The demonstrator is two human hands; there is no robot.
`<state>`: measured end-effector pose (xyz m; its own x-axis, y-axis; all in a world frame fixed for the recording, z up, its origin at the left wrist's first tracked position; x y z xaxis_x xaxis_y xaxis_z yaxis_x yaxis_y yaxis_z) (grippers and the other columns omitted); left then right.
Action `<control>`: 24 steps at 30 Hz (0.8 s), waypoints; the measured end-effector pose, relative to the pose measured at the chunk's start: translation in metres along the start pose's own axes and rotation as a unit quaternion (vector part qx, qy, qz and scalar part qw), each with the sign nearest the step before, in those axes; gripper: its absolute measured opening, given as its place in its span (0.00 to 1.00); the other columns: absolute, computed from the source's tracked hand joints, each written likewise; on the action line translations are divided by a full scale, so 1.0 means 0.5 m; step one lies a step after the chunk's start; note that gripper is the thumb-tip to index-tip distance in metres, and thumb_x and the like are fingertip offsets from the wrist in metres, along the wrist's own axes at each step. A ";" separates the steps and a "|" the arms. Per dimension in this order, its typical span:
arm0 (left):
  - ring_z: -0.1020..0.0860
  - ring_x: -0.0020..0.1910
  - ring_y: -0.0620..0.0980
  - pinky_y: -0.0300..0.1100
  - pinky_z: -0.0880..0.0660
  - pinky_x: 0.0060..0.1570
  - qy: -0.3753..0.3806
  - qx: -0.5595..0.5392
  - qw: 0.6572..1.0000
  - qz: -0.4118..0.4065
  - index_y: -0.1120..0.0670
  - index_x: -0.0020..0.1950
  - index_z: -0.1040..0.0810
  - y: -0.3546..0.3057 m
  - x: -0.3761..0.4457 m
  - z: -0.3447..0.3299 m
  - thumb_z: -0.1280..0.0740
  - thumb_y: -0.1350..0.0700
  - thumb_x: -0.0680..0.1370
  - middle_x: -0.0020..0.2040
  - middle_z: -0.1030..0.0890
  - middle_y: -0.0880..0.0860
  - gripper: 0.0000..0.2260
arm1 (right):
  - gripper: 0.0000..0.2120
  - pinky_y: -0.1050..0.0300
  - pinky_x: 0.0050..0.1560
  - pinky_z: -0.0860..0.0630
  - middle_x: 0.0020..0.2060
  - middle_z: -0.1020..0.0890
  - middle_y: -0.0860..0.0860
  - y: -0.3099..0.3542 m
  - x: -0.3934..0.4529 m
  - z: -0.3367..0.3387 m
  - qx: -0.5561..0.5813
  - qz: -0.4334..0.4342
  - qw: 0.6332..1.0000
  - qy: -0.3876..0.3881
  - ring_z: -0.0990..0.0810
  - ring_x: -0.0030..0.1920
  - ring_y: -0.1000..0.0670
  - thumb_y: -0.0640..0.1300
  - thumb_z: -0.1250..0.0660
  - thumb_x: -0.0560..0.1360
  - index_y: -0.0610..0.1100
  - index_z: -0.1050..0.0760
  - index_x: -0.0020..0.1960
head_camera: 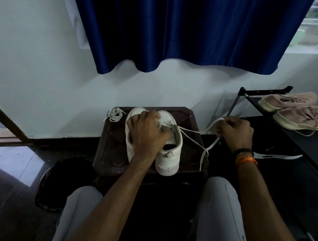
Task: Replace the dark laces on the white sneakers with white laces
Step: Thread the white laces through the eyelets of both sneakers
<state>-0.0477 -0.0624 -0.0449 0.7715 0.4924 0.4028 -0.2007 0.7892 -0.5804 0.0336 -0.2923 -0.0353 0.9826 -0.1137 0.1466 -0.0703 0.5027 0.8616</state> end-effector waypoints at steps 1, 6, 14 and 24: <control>0.26 0.57 0.53 0.50 0.37 0.63 0.006 -0.011 1.000 -0.021 0.48 0.52 0.22 -0.005 0.003 0.003 0.36 0.49 0.65 0.50 0.20 0.45 0.16 | 0.05 0.67 0.41 0.20 0.31 0.16 0.51 0.020 -0.004 -0.006 0.001 0.034 0.999 0.005 0.17 0.32 0.57 0.44 0.30 0.74 0.47 0.17 0.40; 0.27 0.63 0.49 0.48 0.37 0.67 0.170 -0.102 0.973 -0.120 0.48 0.67 0.25 -0.075 0.032 0.012 0.28 0.44 0.73 0.58 0.18 0.44 0.23 | 0.12 0.61 0.47 0.18 0.44 0.14 0.55 0.093 -0.026 -0.038 0.034 0.170 0.983 0.066 0.16 0.45 0.58 0.37 0.30 0.74 0.48 0.16 0.55; 0.16 0.39 0.46 0.51 0.20 0.45 0.189 -0.266 0.942 -0.074 0.55 0.62 0.20 -0.119 0.020 0.010 0.32 0.62 0.78 0.41 0.14 0.51 0.12 | 0.22 0.59 0.50 0.19 0.54 0.15 0.45 0.140 -0.044 -0.065 0.252 0.118 0.954 0.107 0.16 0.56 0.51 0.24 0.40 0.72 0.40 0.20 0.60; 0.26 0.40 0.52 0.51 0.34 0.57 0.146 -0.047 0.964 -0.216 0.50 0.39 0.17 -0.086 -0.111 -0.032 0.33 0.54 0.71 0.32 0.20 0.49 0.06 | 0.12 0.49 0.62 0.20 0.48 0.18 0.42 0.101 0.044 -0.030 0.468 -0.042 0.883 -0.015 0.18 0.51 0.45 0.29 0.41 0.81 0.30 0.26 0.63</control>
<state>-0.0722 -0.1293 -0.0536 0.9108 -0.0107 0.4126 0.2230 0.8539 -0.4701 0.0541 -0.2566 0.0043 0.9872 -0.1465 0.0636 -0.1220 -0.4344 0.8924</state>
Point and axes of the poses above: each hand's wrist, its own x-axis towards the middle knuckle, its own z-axis out of the back of the hand, y = z × x, the point moved 1 cm from there along x, towards the middle knuckle
